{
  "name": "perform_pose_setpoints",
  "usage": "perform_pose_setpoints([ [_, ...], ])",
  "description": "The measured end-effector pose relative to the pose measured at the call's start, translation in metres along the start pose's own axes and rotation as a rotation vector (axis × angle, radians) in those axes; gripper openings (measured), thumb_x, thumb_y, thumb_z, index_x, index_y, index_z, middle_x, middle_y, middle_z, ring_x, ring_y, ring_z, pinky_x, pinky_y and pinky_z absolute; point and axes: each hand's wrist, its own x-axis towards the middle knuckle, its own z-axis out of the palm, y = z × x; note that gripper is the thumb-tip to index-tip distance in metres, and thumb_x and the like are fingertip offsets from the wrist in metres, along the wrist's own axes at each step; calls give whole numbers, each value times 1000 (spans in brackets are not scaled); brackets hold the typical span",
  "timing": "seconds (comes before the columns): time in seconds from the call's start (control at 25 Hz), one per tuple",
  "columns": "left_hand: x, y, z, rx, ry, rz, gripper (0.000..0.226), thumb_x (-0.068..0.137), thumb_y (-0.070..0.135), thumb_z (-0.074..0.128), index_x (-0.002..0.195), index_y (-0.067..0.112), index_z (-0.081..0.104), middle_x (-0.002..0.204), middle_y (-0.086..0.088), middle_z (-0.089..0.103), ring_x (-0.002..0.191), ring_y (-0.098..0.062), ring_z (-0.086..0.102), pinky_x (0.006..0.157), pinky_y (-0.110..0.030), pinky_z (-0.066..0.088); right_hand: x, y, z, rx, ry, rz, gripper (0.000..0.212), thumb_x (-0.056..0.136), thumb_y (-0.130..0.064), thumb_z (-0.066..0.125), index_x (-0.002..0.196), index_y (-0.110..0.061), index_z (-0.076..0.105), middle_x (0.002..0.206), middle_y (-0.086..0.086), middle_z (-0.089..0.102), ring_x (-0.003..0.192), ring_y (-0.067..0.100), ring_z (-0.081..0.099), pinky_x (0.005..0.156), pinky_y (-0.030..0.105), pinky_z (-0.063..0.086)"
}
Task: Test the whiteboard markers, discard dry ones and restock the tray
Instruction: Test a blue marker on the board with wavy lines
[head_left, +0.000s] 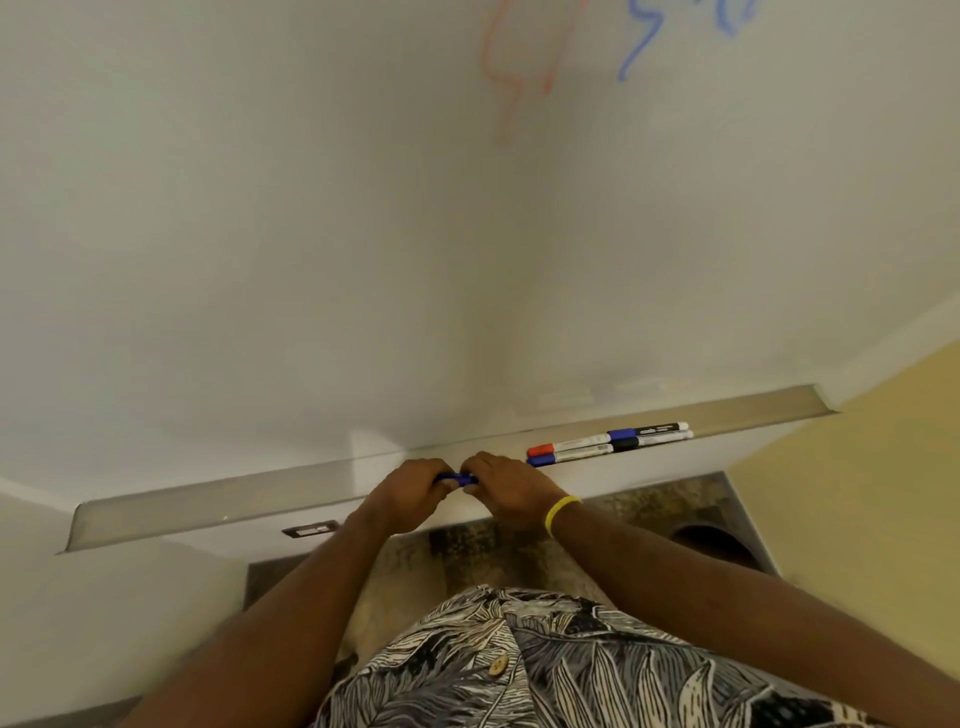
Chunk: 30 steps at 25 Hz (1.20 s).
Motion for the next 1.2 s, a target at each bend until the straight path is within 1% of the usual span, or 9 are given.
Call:
perform_pose_setpoints([
  [0.16,11,16,14,-58,-64,37,19,99,19,50,106,13,67,89,2,65,74,-7,58,68,-16,45,-18,9,-3,-18,-42,65,31,104,-37,40,120,-13,51,111,10,63,94,26,62,78,35,49],
  [0.28,14,28,24,-63,-124,50,20,98,15,50,106,10,68,92,-3,67,75,-11,58,73,-24,48,-32,17,-5,-59,-88,105,36,104,-41,37,119,-11,51,108,12,66,90,29,63,70,33,39],
  [0.36,19,35,26,-64,-128,53,22,99,15,48,105,10,69,92,-5,67,76,-14,58,76,-29,49,-35,22,-8,-71,-88,128,38,104,-43,36,117,-11,52,105,12,68,88,30,64,69,32,37],
  [0.52,29,41,25,-63,-123,42,24,99,14,47,102,9,70,87,-1,66,72,-11,57,73,-25,47,-35,27,-11,-46,-68,165,41,103,-46,36,117,-12,54,107,11,68,91,29,65,71,31,40],
  [0.64,32,42,27,-49,-142,34,25,98,14,48,101,5,72,89,-7,70,73,-14,59,73,-27,48,-35,30,-13,-49,-103,157,43,103,-47,36,117,-10,54,107,13,67,92,30,64,71,32,39],
  [0.88,44,51,21,-62,-165,76,25,98,13,49,106,7,72,92,-8,71,70,-10,59,66,-15,46,-32,39,-14,0,-115,207,48,102,-51,34,114,-11,57,99,12,68,87,28,64,74,34,45],
  [1.04,46,28,1,-35,-109,56,22,95,13,55,107,9,73,89,-5,71,74,-14,62,72,-28,51,-50,66,-13,113,-48,308,45,102,-51,34,96,-15,59,92,10,65,82,23,60,77,35,46],
  [1.12,44,14,-9,-10,-28,64,19,94,15,59,104,12,74,90,-4,71,79,-18,61,76,-34,49,-60,77,-12,115,-10,327,43,102,-51,35,96,-15,58,94,11,67,85,27,62,75,35,46],
  [1.2,48,13,-6,15,39,70,15,92,18,62,99,15,74,88,-3,68,80,-17,58,75,-34,47,-63,78,-11,168,28,347,41,102,-49,38,102,-13,58,97,12,68,87,29,63,71,32,41],
])
